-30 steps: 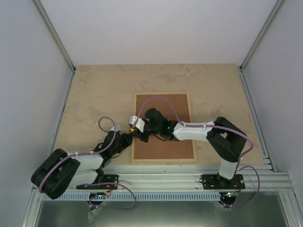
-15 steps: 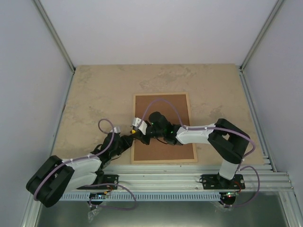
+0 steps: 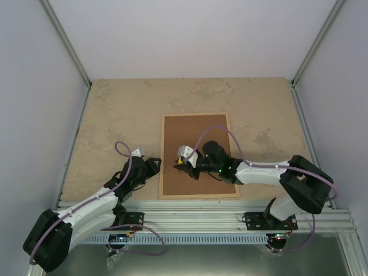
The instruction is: Take the photo out of the frame
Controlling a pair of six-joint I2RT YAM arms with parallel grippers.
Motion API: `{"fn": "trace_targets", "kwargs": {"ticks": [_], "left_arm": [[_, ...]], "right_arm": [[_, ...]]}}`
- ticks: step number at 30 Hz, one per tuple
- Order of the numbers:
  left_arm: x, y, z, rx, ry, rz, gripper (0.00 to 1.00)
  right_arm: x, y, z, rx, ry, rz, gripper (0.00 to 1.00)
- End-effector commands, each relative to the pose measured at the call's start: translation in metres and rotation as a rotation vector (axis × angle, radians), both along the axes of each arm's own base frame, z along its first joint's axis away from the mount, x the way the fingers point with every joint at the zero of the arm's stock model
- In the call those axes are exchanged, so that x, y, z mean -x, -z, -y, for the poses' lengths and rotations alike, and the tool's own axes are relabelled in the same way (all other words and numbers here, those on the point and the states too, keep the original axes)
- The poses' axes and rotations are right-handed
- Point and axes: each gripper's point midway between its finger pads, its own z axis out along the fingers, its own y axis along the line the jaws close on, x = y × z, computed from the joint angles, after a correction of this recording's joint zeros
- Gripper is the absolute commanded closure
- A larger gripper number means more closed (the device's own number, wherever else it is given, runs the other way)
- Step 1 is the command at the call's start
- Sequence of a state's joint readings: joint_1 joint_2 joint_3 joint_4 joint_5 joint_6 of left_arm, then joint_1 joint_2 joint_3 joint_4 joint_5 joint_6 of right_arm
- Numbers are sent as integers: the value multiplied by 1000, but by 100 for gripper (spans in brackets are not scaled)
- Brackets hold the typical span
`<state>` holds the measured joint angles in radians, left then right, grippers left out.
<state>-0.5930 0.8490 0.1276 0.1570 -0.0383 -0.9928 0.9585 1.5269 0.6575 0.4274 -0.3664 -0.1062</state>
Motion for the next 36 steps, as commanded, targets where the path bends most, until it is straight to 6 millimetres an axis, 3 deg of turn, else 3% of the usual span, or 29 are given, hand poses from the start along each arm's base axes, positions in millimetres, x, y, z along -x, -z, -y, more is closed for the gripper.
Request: {"fn": "trace_targets", "kwargs": {"ticks": [1, 8, 13, 16, 20, 24, 28, 36], "left_arm": [[-2, -9, 2, -35, 23, 15, 60], [-4, -39, 26, 121, 89, 67, 48], [-3, -64, 42, 284, 117, 71, 39], [-3, -76, 46, 346, 123, 94, 33], [-9, -57, 31, 176, 66, 45, 32], [-7, -52, 28, 110, 84, 28, 30], [-1, -60, 46, 243, 140, 16, 27], [1, -101, 72, 507, 173, 44, 23]], "right_arm": [[-2, -33, 3, -134, 14, 59, 100], [-3, -75, 22, -321, 77, 124, 100], [-6, -91, 32, -405, 128, 160, 100], [-10, -94, 35, -425, 158, 172, 100], [-14, -93, 42, -418, 197, 187, 100], [-14, -91, 45, -409, 205, 200, 99], [-17, -92, 46, -434, 224, 203, 100], [-14, -101, 50, -532, 227, 196, 100]]}}
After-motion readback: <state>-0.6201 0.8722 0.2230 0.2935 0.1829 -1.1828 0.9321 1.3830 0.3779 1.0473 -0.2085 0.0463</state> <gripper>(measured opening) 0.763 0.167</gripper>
